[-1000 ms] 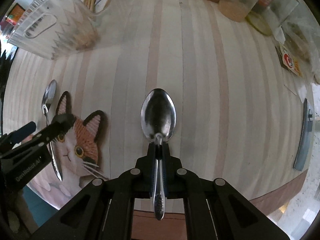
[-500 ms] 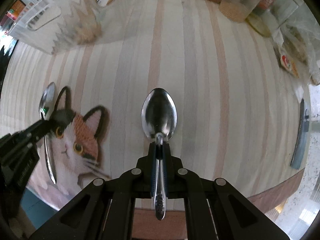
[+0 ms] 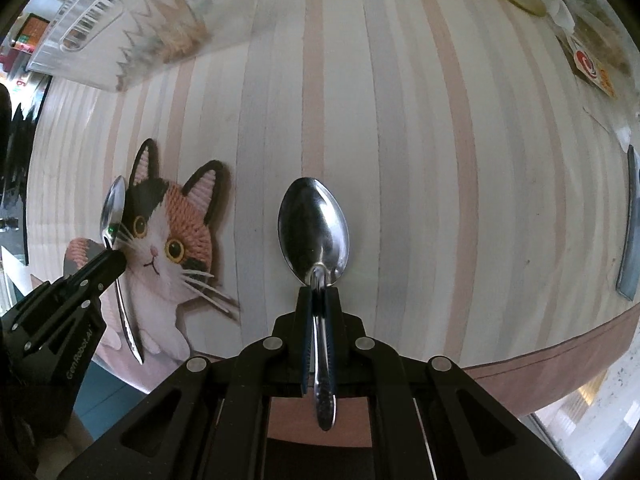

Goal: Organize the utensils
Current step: 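Lift both held spoons and carry them over the plastic rack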

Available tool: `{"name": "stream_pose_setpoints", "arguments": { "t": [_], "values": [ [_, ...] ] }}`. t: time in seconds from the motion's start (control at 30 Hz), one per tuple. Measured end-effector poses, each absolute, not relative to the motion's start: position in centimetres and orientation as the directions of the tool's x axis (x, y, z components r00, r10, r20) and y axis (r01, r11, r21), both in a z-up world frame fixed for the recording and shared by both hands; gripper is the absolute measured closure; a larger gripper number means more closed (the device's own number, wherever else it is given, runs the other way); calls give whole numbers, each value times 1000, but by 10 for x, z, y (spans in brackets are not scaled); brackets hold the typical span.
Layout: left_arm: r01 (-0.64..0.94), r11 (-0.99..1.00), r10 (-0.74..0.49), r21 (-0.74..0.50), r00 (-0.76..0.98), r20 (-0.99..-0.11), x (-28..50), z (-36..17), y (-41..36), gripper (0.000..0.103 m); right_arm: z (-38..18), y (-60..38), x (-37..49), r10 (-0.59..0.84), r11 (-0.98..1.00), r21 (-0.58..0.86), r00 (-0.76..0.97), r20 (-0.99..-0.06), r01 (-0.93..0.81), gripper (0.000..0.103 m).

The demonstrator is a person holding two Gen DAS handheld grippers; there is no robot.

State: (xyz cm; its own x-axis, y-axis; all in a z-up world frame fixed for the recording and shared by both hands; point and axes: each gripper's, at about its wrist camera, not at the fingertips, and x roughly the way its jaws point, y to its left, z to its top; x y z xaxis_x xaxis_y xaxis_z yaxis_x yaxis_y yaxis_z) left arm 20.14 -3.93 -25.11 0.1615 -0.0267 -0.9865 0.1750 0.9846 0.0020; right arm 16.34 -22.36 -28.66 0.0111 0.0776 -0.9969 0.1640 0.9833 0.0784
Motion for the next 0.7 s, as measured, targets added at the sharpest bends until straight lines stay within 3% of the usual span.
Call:
{"name": "stream_pose_setpoints", "arguments": {
  "t": [0.47,0.7],
  "values": [
    [175,984,-9,24,182,-983,205,-248,-45,99,-287,-167,181,-98,995,-96,58,-994,27,97],
    [163,987,-19,18,225,-974,200,-228,-46,99,-264,-182,163,-32,996,-22,120,-992,84,97]
  ]
}}
